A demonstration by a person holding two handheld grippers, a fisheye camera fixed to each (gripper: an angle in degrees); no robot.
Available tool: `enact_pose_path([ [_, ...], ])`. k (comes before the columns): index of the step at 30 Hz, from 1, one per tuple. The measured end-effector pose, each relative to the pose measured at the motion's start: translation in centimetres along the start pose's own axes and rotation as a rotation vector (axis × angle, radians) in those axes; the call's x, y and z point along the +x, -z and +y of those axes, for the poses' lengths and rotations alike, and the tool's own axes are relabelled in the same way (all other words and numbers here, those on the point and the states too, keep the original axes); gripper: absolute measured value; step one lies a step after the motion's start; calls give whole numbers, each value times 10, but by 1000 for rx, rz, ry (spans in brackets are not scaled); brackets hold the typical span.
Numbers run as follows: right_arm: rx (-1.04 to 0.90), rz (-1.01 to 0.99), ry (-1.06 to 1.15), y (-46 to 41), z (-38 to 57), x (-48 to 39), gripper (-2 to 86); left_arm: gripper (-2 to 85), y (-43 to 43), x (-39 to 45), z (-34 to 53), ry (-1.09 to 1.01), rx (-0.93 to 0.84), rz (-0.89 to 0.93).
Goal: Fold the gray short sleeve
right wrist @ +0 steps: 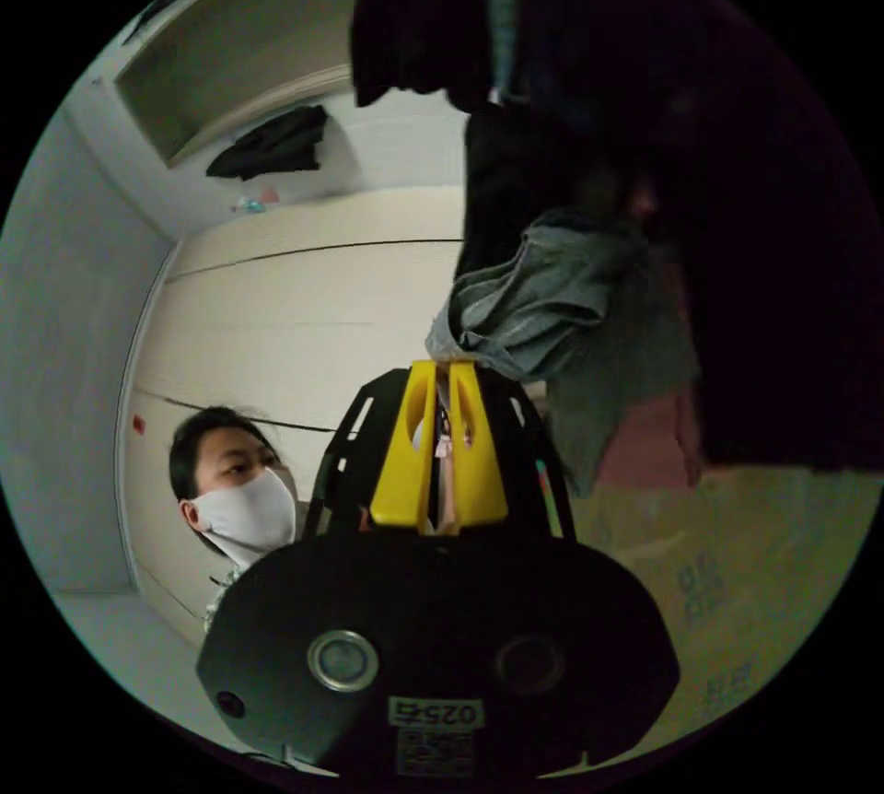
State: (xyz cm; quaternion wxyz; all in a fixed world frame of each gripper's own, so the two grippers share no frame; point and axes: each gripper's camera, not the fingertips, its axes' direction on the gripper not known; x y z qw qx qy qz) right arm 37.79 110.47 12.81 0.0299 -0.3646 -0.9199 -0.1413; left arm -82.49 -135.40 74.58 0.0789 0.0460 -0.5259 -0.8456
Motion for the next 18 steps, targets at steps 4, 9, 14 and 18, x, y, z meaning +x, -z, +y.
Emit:
enact_pose_path([
  [4,13,-93,-73,14,36,36,-2,-13,6,-17,11,114,33,74],
  [9,-5,-138,32,11,3,1,-1,-13,-5,43,-57,-58,17,125],
  [14,-51,-68,143,5,-50,-50,-2,-13,-9,129,-141,-259,2,35],
  [18,-57,-49,142,2,-75,-56,-2,-13,-8,154,-187,-306,-11,1],
])
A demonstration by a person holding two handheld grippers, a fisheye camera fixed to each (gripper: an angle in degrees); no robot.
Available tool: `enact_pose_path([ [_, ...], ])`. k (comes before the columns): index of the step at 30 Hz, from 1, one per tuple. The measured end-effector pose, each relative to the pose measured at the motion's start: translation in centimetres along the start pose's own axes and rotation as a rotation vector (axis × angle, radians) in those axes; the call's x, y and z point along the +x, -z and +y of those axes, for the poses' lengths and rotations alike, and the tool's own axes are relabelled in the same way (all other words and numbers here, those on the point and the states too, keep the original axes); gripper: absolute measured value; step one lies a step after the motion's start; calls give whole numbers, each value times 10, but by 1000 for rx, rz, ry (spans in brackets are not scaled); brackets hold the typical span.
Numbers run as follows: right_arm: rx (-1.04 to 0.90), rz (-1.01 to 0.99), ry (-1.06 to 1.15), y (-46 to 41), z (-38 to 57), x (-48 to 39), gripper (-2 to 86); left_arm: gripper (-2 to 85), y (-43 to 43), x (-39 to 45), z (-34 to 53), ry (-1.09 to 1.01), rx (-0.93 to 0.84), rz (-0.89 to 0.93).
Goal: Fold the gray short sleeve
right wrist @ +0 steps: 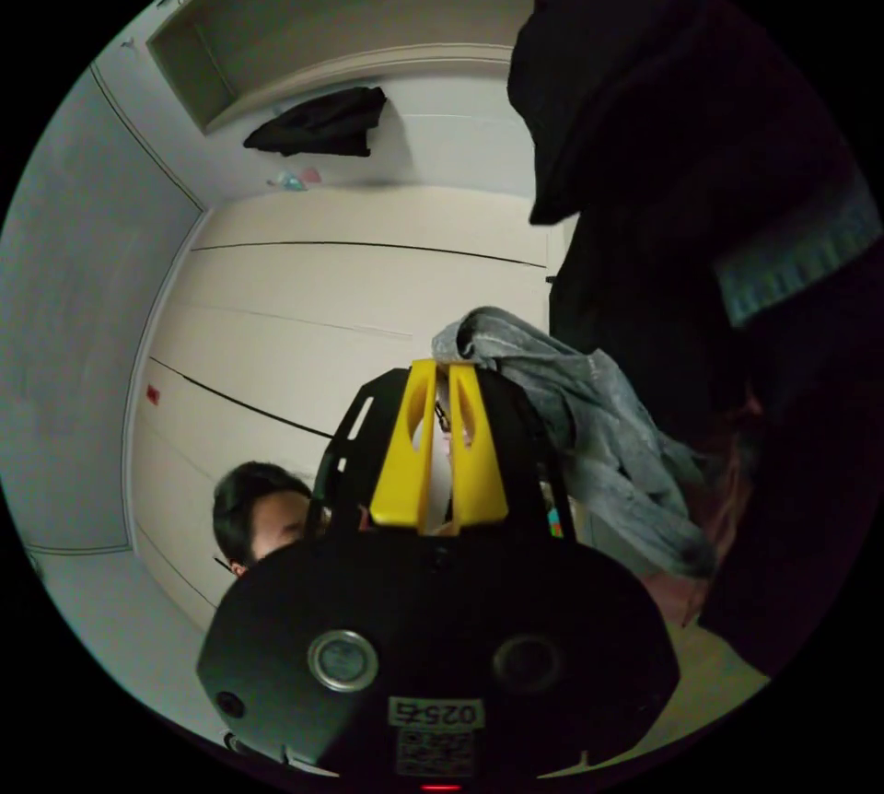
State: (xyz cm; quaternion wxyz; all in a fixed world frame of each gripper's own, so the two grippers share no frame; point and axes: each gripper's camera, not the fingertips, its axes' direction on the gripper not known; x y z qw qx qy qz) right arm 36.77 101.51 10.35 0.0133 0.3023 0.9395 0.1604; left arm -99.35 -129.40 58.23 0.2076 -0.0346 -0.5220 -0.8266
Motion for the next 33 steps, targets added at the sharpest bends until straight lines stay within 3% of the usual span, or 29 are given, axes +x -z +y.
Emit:
enact_pose_path([
  [7,-13,-59,-14,7,19,20,-2,-13,23,-12,-34,41,11,40],
  [14,-78,-11,-216,47,140,92,-1,-13,42,-74,46,319,16,173],
  [18,-90,62,-405,68,196,159,-3,-13,57,-131,95,481,21,56],
  [20,-86,76,-495,79,225,198,-3,-13,65,-157,116,540,-5,-112],
  [23,-15,-14,-537,87,248,226,-2,-13,71,-179,132,599,11,-135],
  [28,18,-108,-440,83,240,212,0,-12,69,-186,119,579,105,-22],
  [33,-118,105,-262,76,209,160,3,-12,61,-175,87,466,-25,-162],
])
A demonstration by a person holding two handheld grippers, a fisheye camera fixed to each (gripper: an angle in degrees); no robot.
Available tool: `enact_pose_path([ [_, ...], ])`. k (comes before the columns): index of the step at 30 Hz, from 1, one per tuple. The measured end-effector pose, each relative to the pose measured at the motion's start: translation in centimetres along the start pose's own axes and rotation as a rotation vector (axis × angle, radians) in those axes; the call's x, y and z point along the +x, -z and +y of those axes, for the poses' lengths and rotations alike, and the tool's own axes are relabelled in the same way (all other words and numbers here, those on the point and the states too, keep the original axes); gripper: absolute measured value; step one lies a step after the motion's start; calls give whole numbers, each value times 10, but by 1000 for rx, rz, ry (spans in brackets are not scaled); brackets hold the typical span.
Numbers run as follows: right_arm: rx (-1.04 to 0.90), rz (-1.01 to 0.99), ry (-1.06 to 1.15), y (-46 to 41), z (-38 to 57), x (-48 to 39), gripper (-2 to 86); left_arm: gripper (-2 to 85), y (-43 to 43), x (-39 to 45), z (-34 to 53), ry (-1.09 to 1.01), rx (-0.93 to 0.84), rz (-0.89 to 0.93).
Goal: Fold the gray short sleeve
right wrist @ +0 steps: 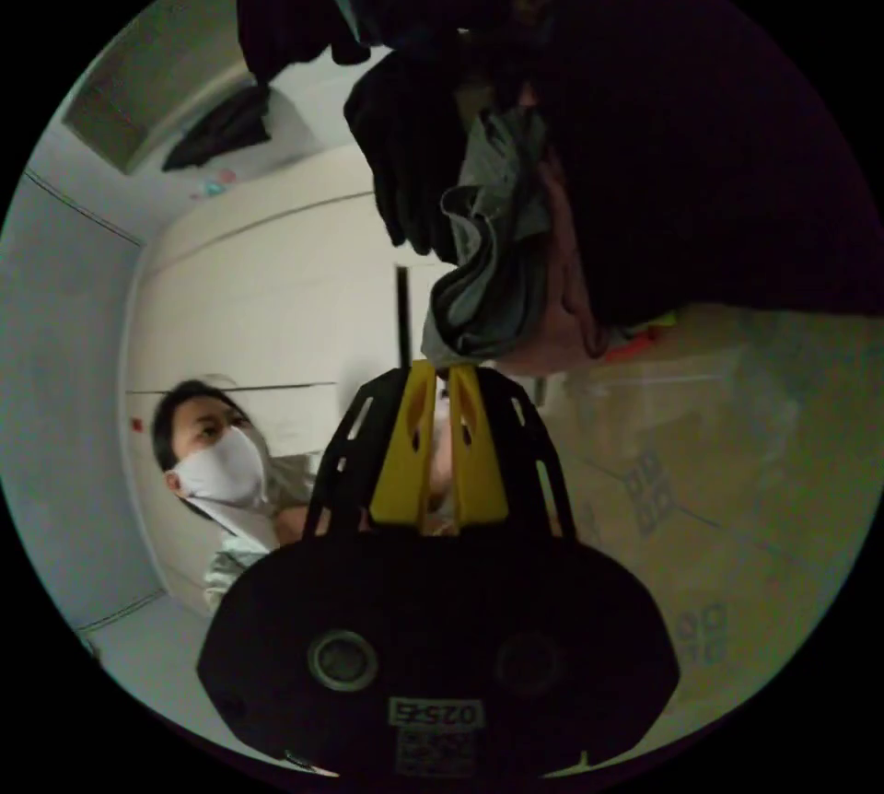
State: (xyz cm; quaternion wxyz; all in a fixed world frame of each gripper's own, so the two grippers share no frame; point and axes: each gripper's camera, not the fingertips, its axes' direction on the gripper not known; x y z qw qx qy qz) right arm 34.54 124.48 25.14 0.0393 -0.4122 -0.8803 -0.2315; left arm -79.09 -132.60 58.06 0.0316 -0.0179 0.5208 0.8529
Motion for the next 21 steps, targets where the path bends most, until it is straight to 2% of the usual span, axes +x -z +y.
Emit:
enact_pose_path([
  [2,-23,202,-11,-4,-5,-3,8,-11,-8,-19,-9,41,-48,-122],
  [3,-21,224,-18,-5,-7,0,10,-9,-11,-26,-11,46,-52,-129],
  [7,70,164,-39,6,-17,20,33,31,-20,-66,-20,92,-36,-51],
  [9,92,195,-49,15,-21,15,54,63,-7,-60,-20,59,22,-128],
  [11,133,323,-49,39,-27,-6,85,73,16,-36,-25,-49,129,-282],
  [13,244,423,8,63,-31,-38,63,66,18,-10,-36,-197,180,-377],
  [14,321,457,143,67,-33,-73,21,52,6,3,-47,-306,175,-407],
  [16,384,460,314,50,-45,-122,3,34,-27,16,-71,-456,121,-465],
  [19,227,541,480,-31,-94,-175,-6,3,-92,9,-116,-647,16,-531],
  [21,105,547,559,-92,-125,-192,-8,-8,-124,-9,-146,-695,-42,-537],
])
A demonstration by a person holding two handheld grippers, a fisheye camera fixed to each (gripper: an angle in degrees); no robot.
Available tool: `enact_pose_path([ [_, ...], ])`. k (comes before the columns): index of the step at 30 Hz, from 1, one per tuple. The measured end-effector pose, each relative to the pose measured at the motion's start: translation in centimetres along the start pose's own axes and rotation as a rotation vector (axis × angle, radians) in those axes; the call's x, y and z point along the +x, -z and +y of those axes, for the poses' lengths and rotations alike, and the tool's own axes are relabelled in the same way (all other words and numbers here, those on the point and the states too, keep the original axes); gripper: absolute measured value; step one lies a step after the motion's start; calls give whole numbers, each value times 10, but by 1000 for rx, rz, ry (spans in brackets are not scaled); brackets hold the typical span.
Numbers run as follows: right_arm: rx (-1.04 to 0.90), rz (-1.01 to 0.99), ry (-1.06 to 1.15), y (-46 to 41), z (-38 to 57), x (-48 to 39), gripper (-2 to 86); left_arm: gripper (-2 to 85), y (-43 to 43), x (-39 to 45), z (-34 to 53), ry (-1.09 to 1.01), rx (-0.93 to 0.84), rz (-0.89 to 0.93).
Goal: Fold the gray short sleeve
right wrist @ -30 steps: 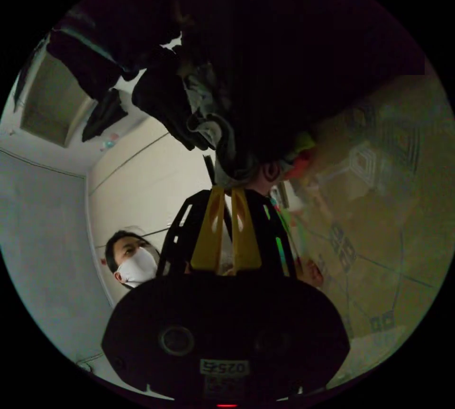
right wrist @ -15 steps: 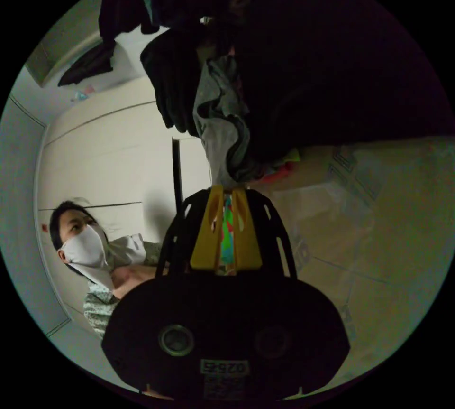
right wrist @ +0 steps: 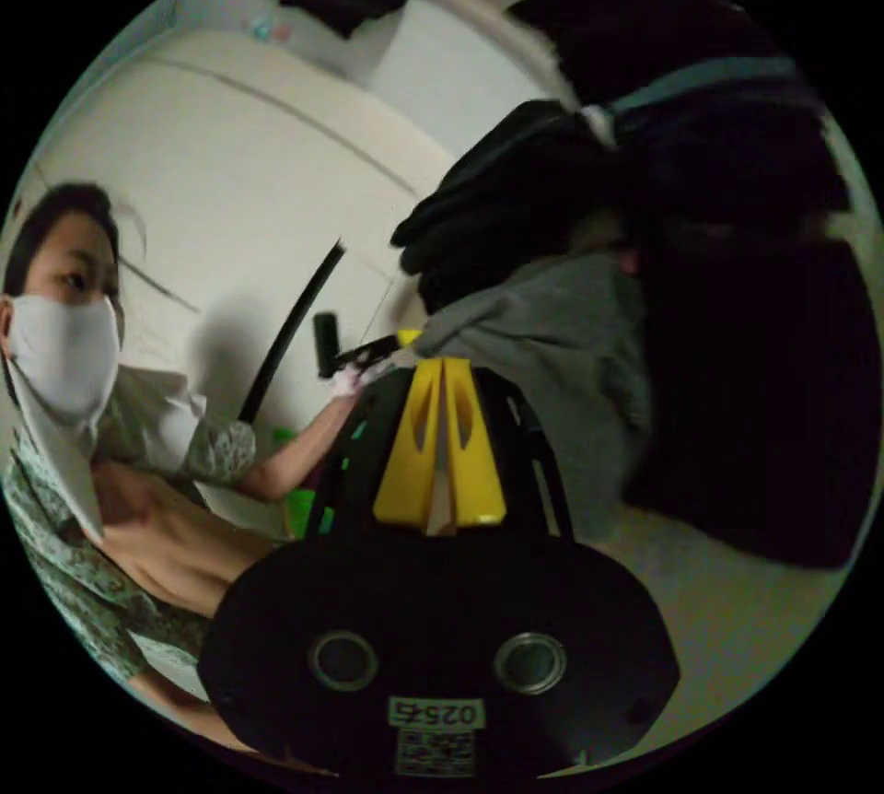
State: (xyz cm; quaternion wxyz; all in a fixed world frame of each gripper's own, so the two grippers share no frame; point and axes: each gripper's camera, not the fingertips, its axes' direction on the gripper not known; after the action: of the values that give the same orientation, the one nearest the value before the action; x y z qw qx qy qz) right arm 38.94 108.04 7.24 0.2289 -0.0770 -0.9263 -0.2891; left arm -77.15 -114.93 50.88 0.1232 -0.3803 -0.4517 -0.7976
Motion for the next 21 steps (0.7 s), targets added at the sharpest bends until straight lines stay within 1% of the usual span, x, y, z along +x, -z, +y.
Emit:
enact_pose_path([
  [2,-129,-81,103,-69,-40,-26,-9,-10,-52,-20,-20,-70,-99,-45],
  [3,-174,-76,126,-85,-48,-30,-9,-10,-62,-24,-24,-92,-116,-69],
  [5,-395,102,149,-141,-67,-26,-9,-9,-91,-41,-34,-179,-129,-206],
  [6,-429,111,157,-148,-69,-22,-9,-9,-99,-48,-37,-190,-145,-221],
  [7,-381,54,153,-143,-76,-14,-9,-9,-113,-65,-40,-207,-176,-219],
  [8,-342,-8,103,-133,-87,-4,-9,-9,-125,-82,-41,-185,-184,-186],
  [9,-341,-33,88,-128,-94,0,-9,-9,-131,-91,-42,-167,-186,-163],
  [11,-356,-95,75,-111,-128,2,-9,-9,-148,-115,-45,-92,-244,-102],
  [12,-350,-108,84,-104,-140,-1,-9,-10,-148,-119,-45,-76,-236,-95],
  [13,-287,-113,109,-85,-165,-8,-9,-10,-143,-122,-43,-64,-198,-79],
  [14,-183,-86,127,-61,-193,-15,-9,-10,-136,-125,-38,-37,-152,-67],
  [15,-126,-65,132,-49,-209,-17,-9,-10,-132,-127,-35,-23,-122,-58],
  [16,-29,0,117,-28,-242,-17,-9,-10,-130,-130,-28,6,-75,-65],
  [17,27,87,66,-15,-277,-8,-9,-10,-134,-134,-22,9,-41,-104],
  [18,33,125,45,-13,-295,-1,-9,-10,-138,-137,-20,0,-30,-135],
  [20,-19,231,-46,-19,-361,43,-10,-10,-171,-166,-12,4,-12,-298],
  [21,-28,264,-89,-21,-373,56,-10,-9,-183,-180,-10,28,-33,-340],
])
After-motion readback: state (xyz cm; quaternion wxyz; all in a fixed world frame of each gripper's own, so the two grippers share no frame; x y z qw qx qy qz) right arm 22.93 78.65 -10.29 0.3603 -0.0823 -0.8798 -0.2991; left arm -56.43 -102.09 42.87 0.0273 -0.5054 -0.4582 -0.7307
